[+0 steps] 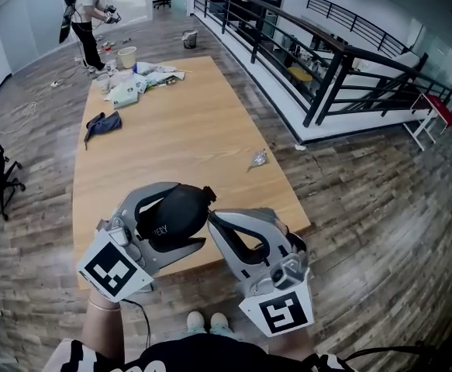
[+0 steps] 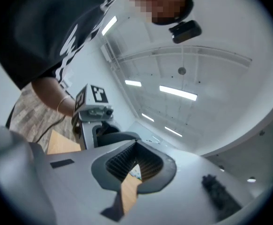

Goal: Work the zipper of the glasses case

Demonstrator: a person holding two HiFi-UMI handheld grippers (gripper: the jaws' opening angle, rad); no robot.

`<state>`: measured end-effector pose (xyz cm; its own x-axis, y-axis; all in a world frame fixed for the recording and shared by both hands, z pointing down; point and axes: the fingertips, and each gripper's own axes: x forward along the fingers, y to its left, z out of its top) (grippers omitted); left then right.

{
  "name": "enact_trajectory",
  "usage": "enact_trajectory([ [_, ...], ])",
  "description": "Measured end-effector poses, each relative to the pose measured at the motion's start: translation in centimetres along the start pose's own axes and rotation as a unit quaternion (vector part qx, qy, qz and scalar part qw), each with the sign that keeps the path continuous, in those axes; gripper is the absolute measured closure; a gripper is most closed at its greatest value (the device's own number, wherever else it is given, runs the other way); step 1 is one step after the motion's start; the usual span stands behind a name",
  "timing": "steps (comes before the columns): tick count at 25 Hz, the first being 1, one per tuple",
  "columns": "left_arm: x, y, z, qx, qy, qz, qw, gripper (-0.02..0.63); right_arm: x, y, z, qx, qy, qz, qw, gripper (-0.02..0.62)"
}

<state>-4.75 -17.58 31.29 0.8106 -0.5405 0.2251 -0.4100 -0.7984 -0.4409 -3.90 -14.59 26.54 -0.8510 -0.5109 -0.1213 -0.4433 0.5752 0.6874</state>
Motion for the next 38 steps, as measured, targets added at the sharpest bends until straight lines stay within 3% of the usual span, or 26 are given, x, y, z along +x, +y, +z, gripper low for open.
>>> enact_trajectory([
  [1,-0.2,-0.3,0.7,-0.051,-0.039,-0.016,0.9978,0.209,-0.1,-0.2,0.8,0.023,-0.024,0.003,0.999,0.586],
  [3,-0.7,-1.1,1.1,-0.152,-0.091,-0.05,0.9829,0.202,-0.4,-0.3,2.2,0.044,-0.06,0.016,0.997,0.586],
  [5,-1.5,-1.9,1.3,-0.204,-0.141,-0.098,0.9638,0.202,-0.9,0.1,3.0,0.052,-0.083,0.042,0.994,0.588],
  [6,-2.0,-2.3,1.7,-0.23,-0.169,-0.129,0.9498,0.193,-1.3,0.4,3.4,0.058,-0.094,0.058,0.992,0.588],
  [9,-3.1,-3.2,2.8,-0.311,-0.249,-0.226,0.8887,0.151,-2.0,0.7,4.1,0.074,-0.122,0.097,0.985,0.588],
  [10,-3.2,-3.2,2.8,-0.33,-0.264,-0.246,0.8724,0.147,-2.1,0.6,4.4,0.08,-0.131,0.104,0.983,0.588],
  [14,-2.9,-3.1,1.7,-0.358,-0.28,-0.289,0.8428,0.146,-2.5,0.7,5.8,0.098,-0.164,0.144,0.971,0.588],
  [15,-3.2,-3.4,2.1,-0.359,-0.289,-0.317,0.8289,0.141,-2.6,0.9,6.1,0.1,-0.171,0.156,0.968,0.588],
  [16,-3.6,-4.0,2.7,-0.358,-0.299,-0.357,0.8093,0.141,-2.8,1.0,6.4,0.103,-0.179,0.167,0.964,0.588],
  [18,-4.4,-5.6,4.1,-0.35,-0.313,-0.444,0.7627,0.143,-3.1,1.2,7.0,0.112,-0.196,0.182,0.957,0.588],
  [19,-4.6,-6.4,4.6,-0.346,-0.318,-0.476,0.7437,0.146,-3.2,1.2,7.2,0.114,-0.201,0.188,0.955,0.588],
  [20,-4.6,-7.0,5.1,-0.341,-0.322,-0.496,0.7308,0.147,-3.2,1.3,7.4,0.114,-0.202,0.192,0.954,0.588],
  [21,-4.6,-7.4,5.6,-0.337,-0.328,-0.505,0.7241,0.158,-3.2,1.3,7.4,0.111,-0.199,0.193,0.954,0.588],
  [23,-4.4,-7.8,6.1,-0.331,-0.336,-0.499,0.727,0.239,-3.1,1.1,6.9,0.101,-0.181,0.183,0.961,0.588],
  [25,-3.7,-7.8,5.8,-0.338,-0.33,-0.473,0.7437,0.281,-3.1,0.8,5.9,0.084,-0.15,0.174,0.97,0.588],
  [27,-2.9,-7.6,5.1,-0.35,-0.309,-0.448,0.7624,0.29,-3.1,0.9,5.0,0.064,-0.116,0.173,0.976,0.588],
  [33,-1.7,-7.4,3.6,-0.369,-0.244,-0.39,0.8075,0.298,-3.2,1.4,3.1,0.002,-0.041,0.166,0.985,0.589],
  [35,-1.7,-6.9,3.4,-0.374,-0.239,-0.372,0.8148,0.299,-3.2,1.5,2.9,-0.003,-0.034,0.163,0.986,0.589],
  [38,-1.8,-5.2,3.1,-0.394,-0.245,-0.344,0.8166,0.301,-2.5,1.8,2.5,-0.009,-0.018,0.162,0.987,0.589],
])
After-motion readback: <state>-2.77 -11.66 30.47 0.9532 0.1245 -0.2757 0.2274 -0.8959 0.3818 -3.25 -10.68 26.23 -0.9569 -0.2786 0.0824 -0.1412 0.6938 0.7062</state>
